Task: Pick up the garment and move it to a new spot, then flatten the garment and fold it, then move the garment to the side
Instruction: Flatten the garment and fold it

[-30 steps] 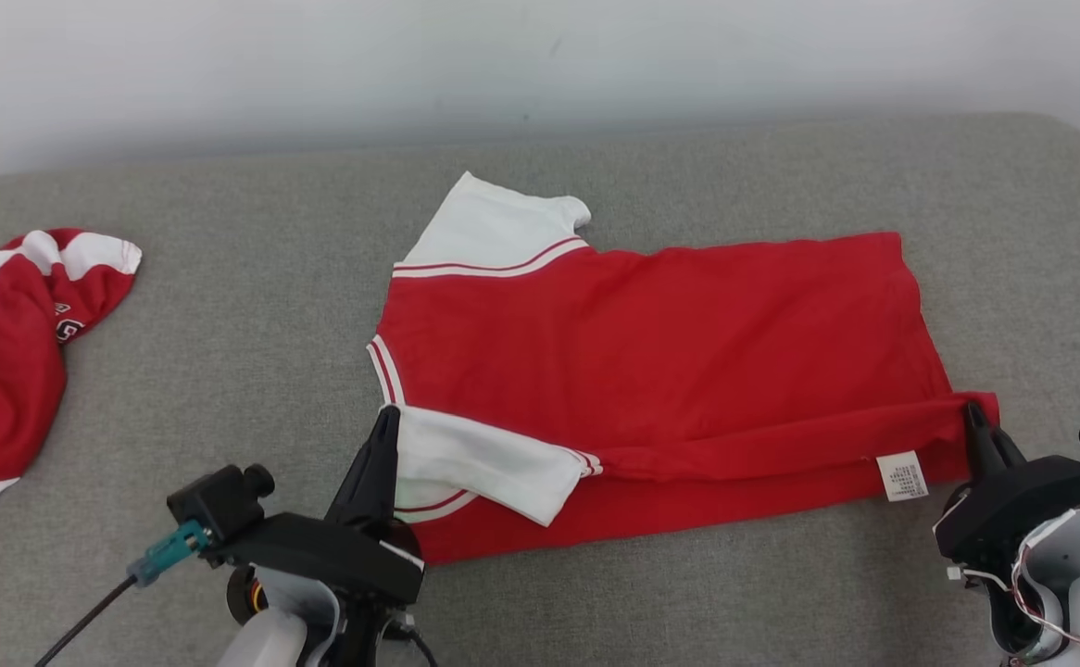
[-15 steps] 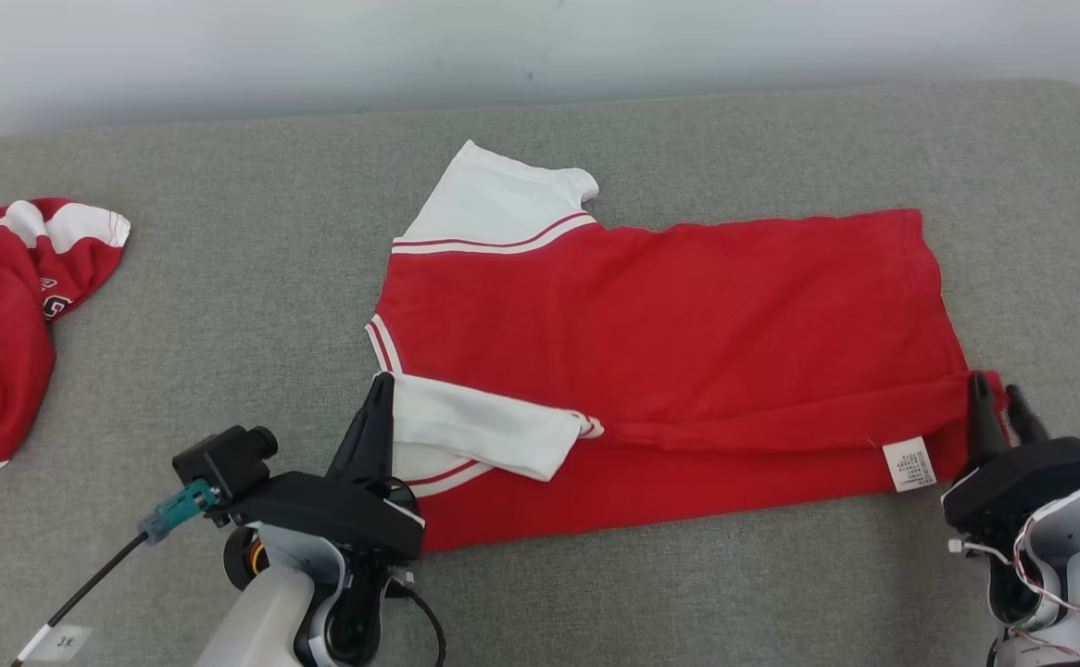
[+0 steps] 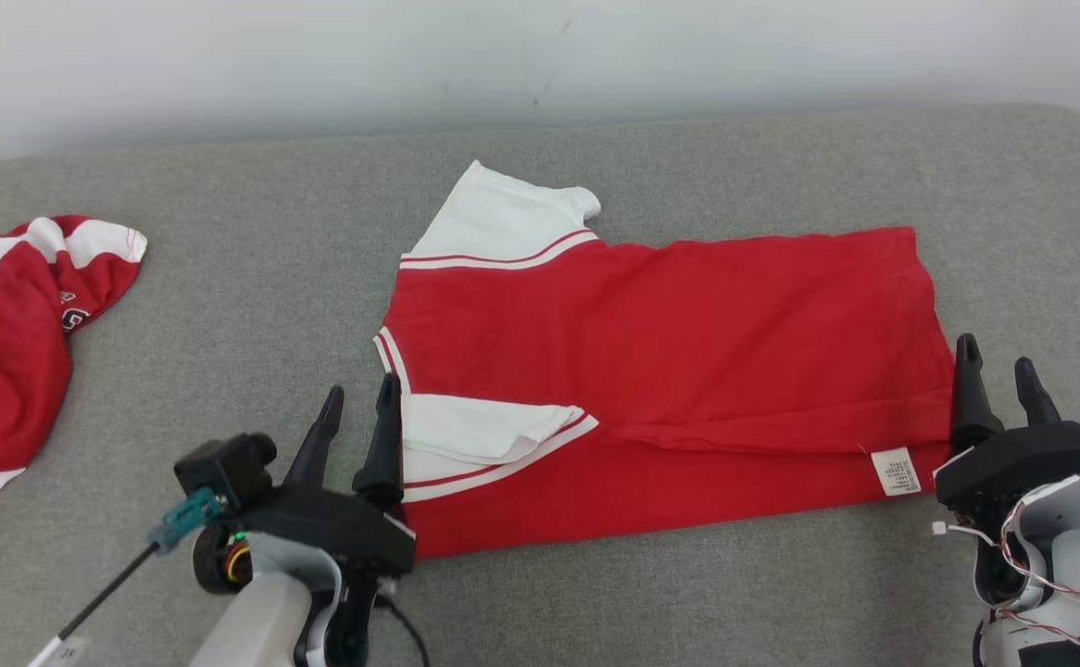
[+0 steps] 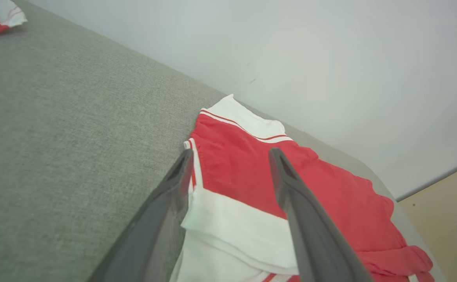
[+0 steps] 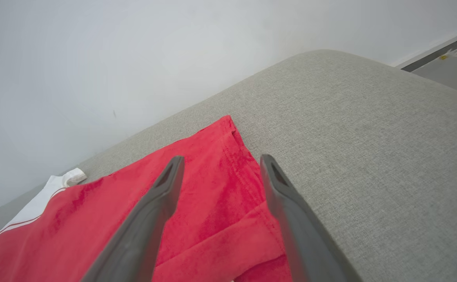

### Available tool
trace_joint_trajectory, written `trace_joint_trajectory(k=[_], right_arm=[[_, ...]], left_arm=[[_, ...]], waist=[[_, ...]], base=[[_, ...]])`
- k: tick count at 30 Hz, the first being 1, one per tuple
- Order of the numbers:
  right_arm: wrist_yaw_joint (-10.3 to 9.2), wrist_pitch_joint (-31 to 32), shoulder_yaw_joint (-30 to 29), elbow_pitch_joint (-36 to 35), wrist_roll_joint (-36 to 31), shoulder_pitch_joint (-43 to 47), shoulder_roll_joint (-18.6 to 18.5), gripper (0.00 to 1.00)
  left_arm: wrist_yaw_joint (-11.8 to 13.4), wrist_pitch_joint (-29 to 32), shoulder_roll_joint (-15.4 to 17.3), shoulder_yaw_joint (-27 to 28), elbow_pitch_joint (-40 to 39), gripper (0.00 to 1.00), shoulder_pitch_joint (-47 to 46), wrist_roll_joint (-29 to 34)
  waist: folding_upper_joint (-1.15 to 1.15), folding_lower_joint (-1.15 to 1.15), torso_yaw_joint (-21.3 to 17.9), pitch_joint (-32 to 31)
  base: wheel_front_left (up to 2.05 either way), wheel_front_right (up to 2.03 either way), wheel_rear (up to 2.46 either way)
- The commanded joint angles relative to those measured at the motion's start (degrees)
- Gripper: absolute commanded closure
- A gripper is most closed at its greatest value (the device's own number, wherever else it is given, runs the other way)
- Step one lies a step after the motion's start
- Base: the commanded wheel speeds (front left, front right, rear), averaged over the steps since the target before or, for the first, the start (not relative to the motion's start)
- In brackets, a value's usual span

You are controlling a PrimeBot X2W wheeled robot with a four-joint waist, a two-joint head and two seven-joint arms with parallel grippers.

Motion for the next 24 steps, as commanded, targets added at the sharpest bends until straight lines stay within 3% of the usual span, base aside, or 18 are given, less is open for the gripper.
trace_joint_trajectory(k=[1,11,17,24], right_arm=[[-0.13,-0.3,0.1,-0.3,0.3,0.4,-0.5,0.0],[-0.13,3.8,-0.4,-1.2,-4.6,7.5,-3.8,0.0],[-0.13,6.5,-3.3,-0.2,-8.6,9.9,-3.4,0.0],[-0.13,8.9,-4.7,1.2,-11.8,7.7,-2.1,0.0]], left_arm=[[0.1,-0.3,0.5,-0.1,-0.3,0.0,1.1,1.0],[4.4,-0.4,4.9,-3.0,-6.0,0.0,11.0,14.3],[5.9,0.0,5.2,-4.7,-6.3,0.0,14.6,15.9],[7.0,2.1,5.0,-6.1,-5.4,0.0,12.6,17.0]], waist=[[-0.01,0.0,0.0,-0.5],[-0.01,0.0,0.5,-3.3],[-0.01,0.0,0.5,-3.8],[-0.01,0.0,0.4,-2.8]], base=[[0.0,0.0,0.0],[0.0,0.0,0.0],[0.0,0.0,0.0],[0.0,0.0,0.0]])
